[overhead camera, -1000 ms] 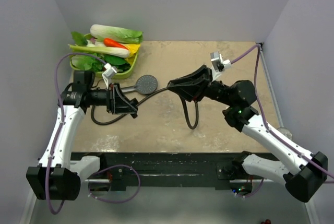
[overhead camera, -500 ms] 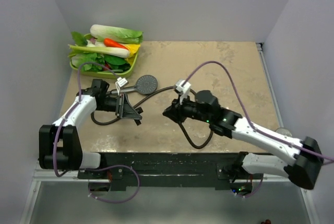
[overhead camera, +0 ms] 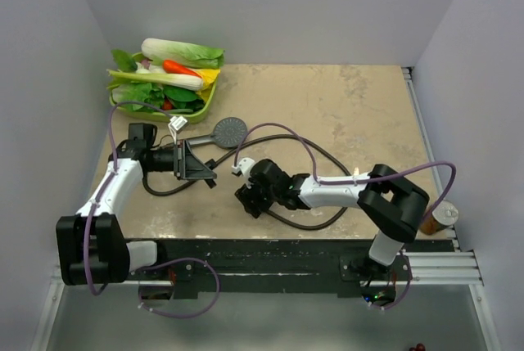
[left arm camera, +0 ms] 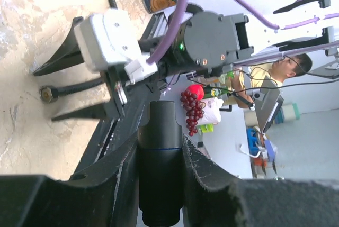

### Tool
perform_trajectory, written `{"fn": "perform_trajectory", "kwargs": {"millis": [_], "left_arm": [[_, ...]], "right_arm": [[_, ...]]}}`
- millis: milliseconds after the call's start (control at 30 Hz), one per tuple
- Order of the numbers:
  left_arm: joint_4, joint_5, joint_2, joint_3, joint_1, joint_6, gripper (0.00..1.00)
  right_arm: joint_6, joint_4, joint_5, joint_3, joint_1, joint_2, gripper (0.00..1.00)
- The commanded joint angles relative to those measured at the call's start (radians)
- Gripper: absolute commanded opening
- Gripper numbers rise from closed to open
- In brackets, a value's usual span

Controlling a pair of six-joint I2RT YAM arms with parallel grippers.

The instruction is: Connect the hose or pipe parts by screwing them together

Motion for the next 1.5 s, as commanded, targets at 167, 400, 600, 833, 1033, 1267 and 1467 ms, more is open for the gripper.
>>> {"fn": "perform_trajectory", "kwargs": {"millis": [167, 400, 600, 833, 1033, 1267, 1467], "left_arm": [[0.033, 0.172, -0.061, -0.011, 0.011, -0.030, 0.05], [0.016, 0.133, -0.078, -0.008, 0.007, -0.001, 0.05], [-0.214, -0.228, -0.047, 0.128, -0.180, 0.303, 0.10], [-0.172, -0.562, 0.120, 0.160, -0.320, 0.321, 0.09], [-0.199, -0.746, 0.359, 0.312, -0.423, 0.344, 0.06], [-0.208, -0.880, 0.609, 0.543, -0.547, 0.411, 0.29], [-0.205, -0.999, 0.696, 0.630, -0.585, 0.503, 0.60]], "right_arm": [[-0.026, -0.014, 0.171, 0.002, 0.032, -0.112, 0.99], [0.011, -0.031, 0.179, -0.034, 0.034, -0.279, 0.99], [0.063, -0.022, 0.176, 0.012, 0.032, -0.477, 0.99], [0.129, -0.106, 0.227, 0.033, 0.032, -0.563, 0.99], [0.224, -0.121, 0.294, -0.052, 0.032, -0.653, 0.99], [0.313, -0.157, 0.316, -0.124, 0.034, -0.793, 0.99], [0.324, -0.194, 0.328, -0.153, 0.034, -0.819, 0.99]]}}
